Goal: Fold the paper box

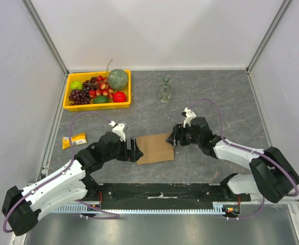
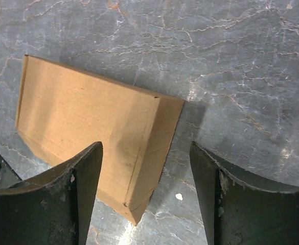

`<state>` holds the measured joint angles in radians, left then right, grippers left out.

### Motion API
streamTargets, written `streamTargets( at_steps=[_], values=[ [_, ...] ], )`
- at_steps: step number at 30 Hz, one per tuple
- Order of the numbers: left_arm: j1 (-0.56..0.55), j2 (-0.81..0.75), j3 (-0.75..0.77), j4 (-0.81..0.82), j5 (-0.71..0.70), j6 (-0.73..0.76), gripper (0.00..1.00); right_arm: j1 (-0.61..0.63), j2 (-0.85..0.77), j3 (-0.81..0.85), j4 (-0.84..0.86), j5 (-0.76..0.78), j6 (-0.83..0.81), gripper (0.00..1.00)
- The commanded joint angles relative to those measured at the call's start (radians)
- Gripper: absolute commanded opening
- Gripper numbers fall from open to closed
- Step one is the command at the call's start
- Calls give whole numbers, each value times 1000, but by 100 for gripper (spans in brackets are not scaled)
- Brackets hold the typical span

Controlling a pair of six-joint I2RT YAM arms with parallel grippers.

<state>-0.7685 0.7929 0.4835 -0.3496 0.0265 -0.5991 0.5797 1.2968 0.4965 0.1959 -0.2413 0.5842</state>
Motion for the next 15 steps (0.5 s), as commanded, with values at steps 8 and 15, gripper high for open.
streamTargets(
  at_steps=[8, 15],
  values=[
    [-43, -40, -74, 50, 13, -97, 95, -17, 79, 27, 123, 8, 42, 75],
    [-66, 45, -95, 132, 16, -54, 96, -18, 90, 25, 134, -9, 37, 75]
  ],
)
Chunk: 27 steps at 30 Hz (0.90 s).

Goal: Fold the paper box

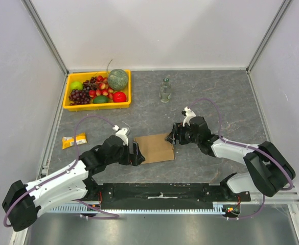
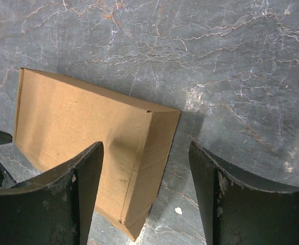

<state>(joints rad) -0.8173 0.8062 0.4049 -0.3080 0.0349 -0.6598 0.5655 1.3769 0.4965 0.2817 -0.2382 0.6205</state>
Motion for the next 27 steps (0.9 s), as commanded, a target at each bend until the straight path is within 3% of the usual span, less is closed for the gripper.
streamTargets(
  at_steps=[1, 13, 27],
  values=[
    [-19, 37, -23, 101, 5, 11, 96, -4, 11, 25, 48, -15, -4, 74],
    [-23, 112, -37, 193, -20, 35, 96, -4, 42, 19, 65, -27, -1, 65],
    [-26, 171, -34, 222, -21, 65, 96, -4, 50, 17, 68, -39, 1, 63]
  ],
)
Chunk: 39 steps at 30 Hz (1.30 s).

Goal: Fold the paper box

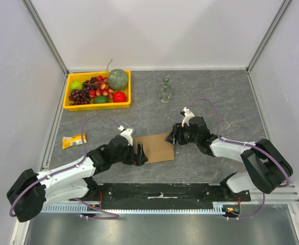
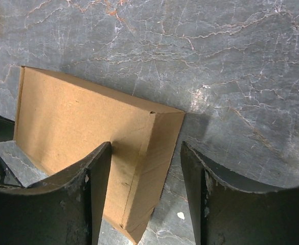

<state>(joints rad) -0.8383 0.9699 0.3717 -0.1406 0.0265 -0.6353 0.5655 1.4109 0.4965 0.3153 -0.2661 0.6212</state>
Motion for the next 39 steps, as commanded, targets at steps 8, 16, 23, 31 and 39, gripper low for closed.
streamTargets(
  at_steps=[8, 16, 23, 31, 39],
  values=[
    [-7, 47, -2, 95, 36, 45, 92, -4, 25, 14, 45, -27, 9, 63],
    [-12, 38, -11, 95, 56, 42, 83, -4, 30, 11, 48, -27, 15, 61],
    [-13, 44, -13, 90, 76, 43, 72, -4, 36, 7, 56, -45, 20, 60],
    [-13, 88, -8, 104, 96, 46, 65, -4, 36, -6, 76, -55, 38, 58],
    [-13, 124, -1, 124, 107, 37, 61, -4, 31, -22, 94, -78, 60, 56]
  ],
)
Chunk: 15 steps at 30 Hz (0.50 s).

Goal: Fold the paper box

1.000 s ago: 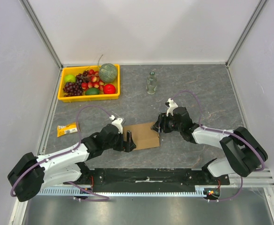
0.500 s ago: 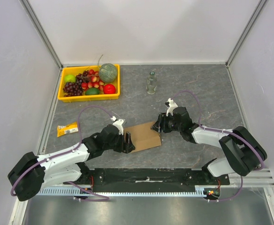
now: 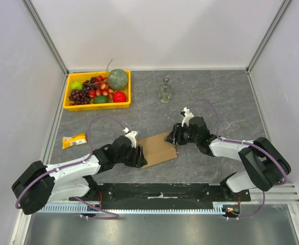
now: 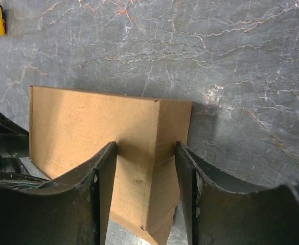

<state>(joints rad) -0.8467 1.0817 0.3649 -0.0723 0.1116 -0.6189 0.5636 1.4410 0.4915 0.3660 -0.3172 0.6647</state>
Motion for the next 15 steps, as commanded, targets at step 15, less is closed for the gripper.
streamTargets(
  at_steps=[15],
  values=[
    [-5, 23, 14, 95, 54, -18, 50, -2, -44, -79, 62, -5, 49, 49]
  ],
)
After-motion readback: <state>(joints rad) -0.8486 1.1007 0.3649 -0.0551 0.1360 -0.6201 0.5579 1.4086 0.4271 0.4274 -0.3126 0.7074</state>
